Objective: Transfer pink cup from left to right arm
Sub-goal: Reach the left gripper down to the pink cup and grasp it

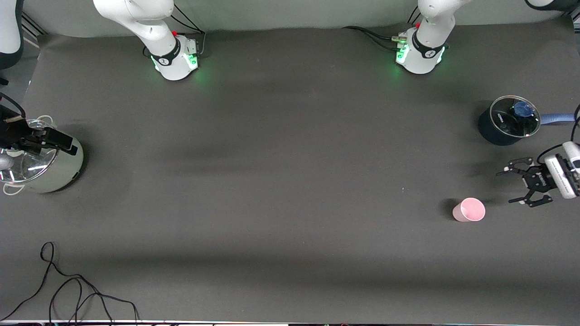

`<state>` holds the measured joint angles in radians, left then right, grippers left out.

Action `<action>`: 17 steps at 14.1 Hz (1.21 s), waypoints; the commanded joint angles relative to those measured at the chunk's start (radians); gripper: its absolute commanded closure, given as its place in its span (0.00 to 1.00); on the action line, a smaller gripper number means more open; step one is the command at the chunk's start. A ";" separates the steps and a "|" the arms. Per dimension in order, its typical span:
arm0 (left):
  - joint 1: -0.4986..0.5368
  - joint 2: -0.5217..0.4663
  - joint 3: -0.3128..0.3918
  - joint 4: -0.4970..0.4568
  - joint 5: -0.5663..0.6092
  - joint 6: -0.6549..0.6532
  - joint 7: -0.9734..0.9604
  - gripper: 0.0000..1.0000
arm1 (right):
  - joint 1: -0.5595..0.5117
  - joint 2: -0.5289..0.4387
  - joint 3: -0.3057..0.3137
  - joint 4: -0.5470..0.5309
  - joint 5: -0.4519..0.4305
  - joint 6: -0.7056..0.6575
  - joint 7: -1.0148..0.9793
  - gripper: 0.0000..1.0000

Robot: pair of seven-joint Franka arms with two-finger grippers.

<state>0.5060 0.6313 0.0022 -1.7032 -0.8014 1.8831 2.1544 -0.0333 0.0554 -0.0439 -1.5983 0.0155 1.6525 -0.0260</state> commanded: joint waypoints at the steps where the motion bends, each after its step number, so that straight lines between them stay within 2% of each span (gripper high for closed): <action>1: 0.008 0.074 -0.008 0.039 -0.080 -0.012 0.094 0.01 | 0.009 -0.019 -0.017 -0.026 0.001 0.027 -0.006 0.00; 6: 0.008 0.142 -0.039 0.046 -0.162 -0.018 0.143 0.01 | 0.009 -0.017 -0.019 -0.009 0.000 0.023 -0.008 0.00; 9: 0.008 0.201 -0.067 0.099 -0.212 -0.027 0.211 0.01 | 0.009 -0.014 -0.016 -0.002 -0.005 0.020 -0.006 0.00; 17: 0.029 0.255 -0.077 0.194 -0.219 -0.059 0.245 0.01 | 0.009 -0.008 -0.014 0.004 -0.009 0.018 -0.008 0.00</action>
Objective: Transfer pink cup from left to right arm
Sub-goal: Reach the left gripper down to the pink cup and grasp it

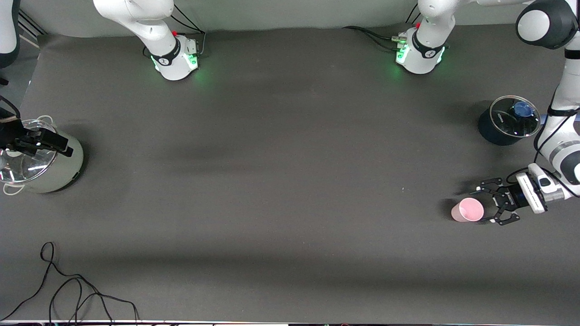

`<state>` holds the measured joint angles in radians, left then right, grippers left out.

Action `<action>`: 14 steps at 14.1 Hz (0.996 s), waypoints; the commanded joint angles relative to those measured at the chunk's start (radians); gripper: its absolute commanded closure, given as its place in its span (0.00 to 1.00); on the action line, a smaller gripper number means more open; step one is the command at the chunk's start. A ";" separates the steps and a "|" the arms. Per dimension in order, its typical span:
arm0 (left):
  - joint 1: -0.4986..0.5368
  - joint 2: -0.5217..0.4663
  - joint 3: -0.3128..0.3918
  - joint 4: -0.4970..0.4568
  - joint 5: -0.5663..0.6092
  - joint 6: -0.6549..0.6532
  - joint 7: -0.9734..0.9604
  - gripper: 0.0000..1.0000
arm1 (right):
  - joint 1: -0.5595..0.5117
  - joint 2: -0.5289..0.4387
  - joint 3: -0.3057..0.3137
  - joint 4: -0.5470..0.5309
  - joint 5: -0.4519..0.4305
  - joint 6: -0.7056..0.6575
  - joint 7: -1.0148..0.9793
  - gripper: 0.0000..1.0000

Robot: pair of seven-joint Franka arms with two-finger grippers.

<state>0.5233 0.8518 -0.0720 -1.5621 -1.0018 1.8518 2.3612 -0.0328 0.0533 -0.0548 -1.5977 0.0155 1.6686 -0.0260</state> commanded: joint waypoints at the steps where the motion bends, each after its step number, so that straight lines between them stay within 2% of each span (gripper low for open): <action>1: 0.012 0.036 -0.005 0.066 -0.018 -0.029 0.038 0.01 | 0.008 -0.006 -0.005 0.004 -0.009 0.002 -0.008 0.00; 14: 0.012 0.084 -0.069 0.068 -0.070 -0.077 0.052 0.01 | 0.008 -0.004 -0.004 0.004 -0.009 0.000 -0.011 0.00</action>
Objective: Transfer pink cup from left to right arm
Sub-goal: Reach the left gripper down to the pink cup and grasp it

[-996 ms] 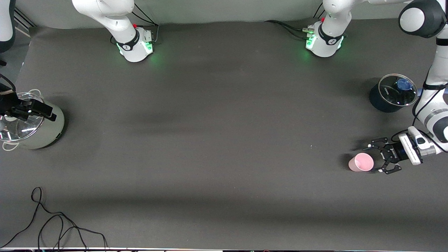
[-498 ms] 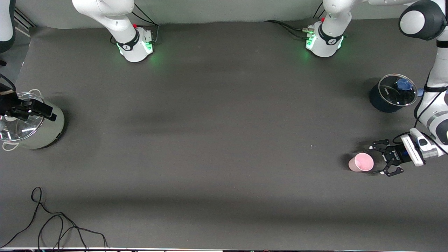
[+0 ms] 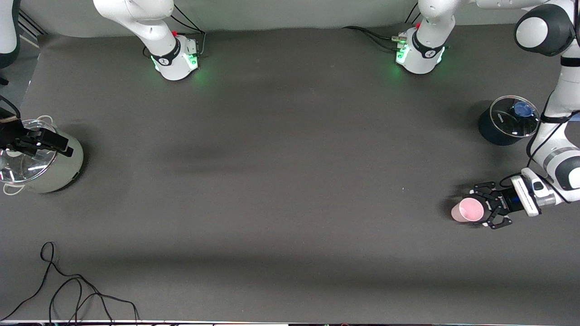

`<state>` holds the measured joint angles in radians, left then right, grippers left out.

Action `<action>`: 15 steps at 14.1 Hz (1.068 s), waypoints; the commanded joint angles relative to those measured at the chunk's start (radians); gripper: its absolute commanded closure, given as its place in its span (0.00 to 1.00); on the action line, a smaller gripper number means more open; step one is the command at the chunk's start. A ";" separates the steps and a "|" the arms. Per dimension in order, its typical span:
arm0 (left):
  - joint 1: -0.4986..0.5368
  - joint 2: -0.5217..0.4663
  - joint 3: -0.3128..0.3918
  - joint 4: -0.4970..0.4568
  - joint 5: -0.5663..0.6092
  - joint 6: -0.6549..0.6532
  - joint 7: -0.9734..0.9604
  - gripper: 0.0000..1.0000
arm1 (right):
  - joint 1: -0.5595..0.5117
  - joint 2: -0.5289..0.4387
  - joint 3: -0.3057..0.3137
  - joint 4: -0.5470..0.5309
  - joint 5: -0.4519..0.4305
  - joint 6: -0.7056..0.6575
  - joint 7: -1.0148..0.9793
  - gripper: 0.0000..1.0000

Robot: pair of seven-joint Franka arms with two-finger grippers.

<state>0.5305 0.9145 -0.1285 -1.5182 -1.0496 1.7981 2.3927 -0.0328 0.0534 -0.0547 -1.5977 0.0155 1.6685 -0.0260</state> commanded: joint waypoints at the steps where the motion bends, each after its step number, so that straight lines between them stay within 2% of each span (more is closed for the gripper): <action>1: 0.005 0.023 -0.016 0.024 -0.024 -0.023 0.020 0.01 | 0.008 -0.004 -0.005 0.002 -0.009 0.000 -0.011 0.00; 15: 0.020 0.058 -0.028 0.024 -0.040 -0.022 0.036 0.01 | 0.007 -0.003 -0.007 0.001 -0.009 0.000 -0.017 0.00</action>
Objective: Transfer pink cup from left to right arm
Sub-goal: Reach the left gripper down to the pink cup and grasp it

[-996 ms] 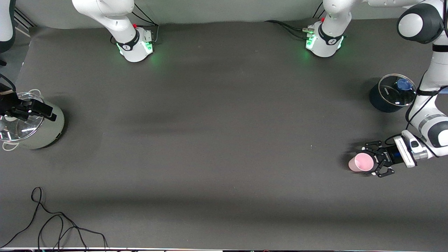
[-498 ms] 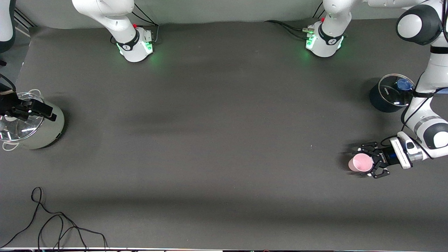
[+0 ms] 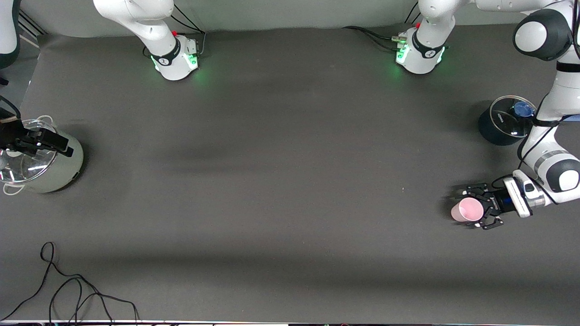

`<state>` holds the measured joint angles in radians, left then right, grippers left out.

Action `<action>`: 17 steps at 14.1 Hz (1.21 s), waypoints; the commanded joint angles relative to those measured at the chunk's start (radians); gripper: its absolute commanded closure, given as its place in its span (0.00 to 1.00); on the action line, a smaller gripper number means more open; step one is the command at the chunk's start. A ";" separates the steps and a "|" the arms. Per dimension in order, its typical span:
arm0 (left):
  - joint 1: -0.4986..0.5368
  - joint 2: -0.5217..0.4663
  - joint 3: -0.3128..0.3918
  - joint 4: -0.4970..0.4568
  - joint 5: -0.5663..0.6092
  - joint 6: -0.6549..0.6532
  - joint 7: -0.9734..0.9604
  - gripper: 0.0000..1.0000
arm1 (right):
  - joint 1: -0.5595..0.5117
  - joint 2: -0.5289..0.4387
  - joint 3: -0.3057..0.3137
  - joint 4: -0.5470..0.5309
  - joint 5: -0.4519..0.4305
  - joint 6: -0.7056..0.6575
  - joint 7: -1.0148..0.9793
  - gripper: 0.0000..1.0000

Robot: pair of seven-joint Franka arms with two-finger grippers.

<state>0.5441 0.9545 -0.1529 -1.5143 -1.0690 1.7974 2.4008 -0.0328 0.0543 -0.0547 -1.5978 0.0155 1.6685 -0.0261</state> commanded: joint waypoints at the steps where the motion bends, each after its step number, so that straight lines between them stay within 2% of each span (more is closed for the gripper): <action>1: 0.007 0.021 -0.004 0.022 -0.020 -0.021 0.028 0.01 | 0.007 -0.002 -0.007 0.001 -0.009 0.000 -0.018 0.00; 2: 0.007 0.021 -0.004 0.020 -0.020 -0.021 0.028 0.01 | 0.007 -0.002 -0.007 0.001 -0.009 0.000 -0.017 0.00; 3: 0.007 0.021 -0.004 0.022 -0.020 -0.021 0.028 0.08 | 0.007 -0.002 -0.007 0.001 -0.009 0.000 -0.018 0.00; 4: 0.007 0.021 -0.005 0.022 -0.020 -0.021 0.028 0.49 | 0.007 -0.001 -0.007 0.001 -0.009 0.002 -0.017 0.00; 6: 0.007 0.021 -0.005 0.023 -0.020 -0.020 0.028 1.00 | 0.007 -0.001 -0.007 0.001 -0.009 0.002 -0.018 0.00; 9: 0.002 0.013 -0.013 0.023 -0.020 -0.018 0.023 1.00 | 0.007 -0.001 -0.007 0.001 -0.009 0.000 -0.018 0.00; 13: -0.036 0.006 -0.102 0.074 -0.028 0.031 -0.110 1.00 | 0.007 -0.001 -0.007 -0.001 -0.009 0.002 -0.018 0.00; 14: -0.050 0.006 -0.137 0.086 -0.029 0.071 -0.135 1.00 | 0.007 -0.001 -0.007 -0.001 -0.009 0.002 -0.018 0.00; 17: -0.050 0.004 -0.319 0.089 -0.028 0.274 -0.204 1.00 | 0.007 -0.001 -0.007 -0.001 -0.009 0.002 -0.018 0.00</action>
<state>0.5045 0.9605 -0.3889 -1.4344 -1.0825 1.9672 2.2492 -0.0328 0.0563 -0.0548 -1.5990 0.0155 1.6685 -0.0261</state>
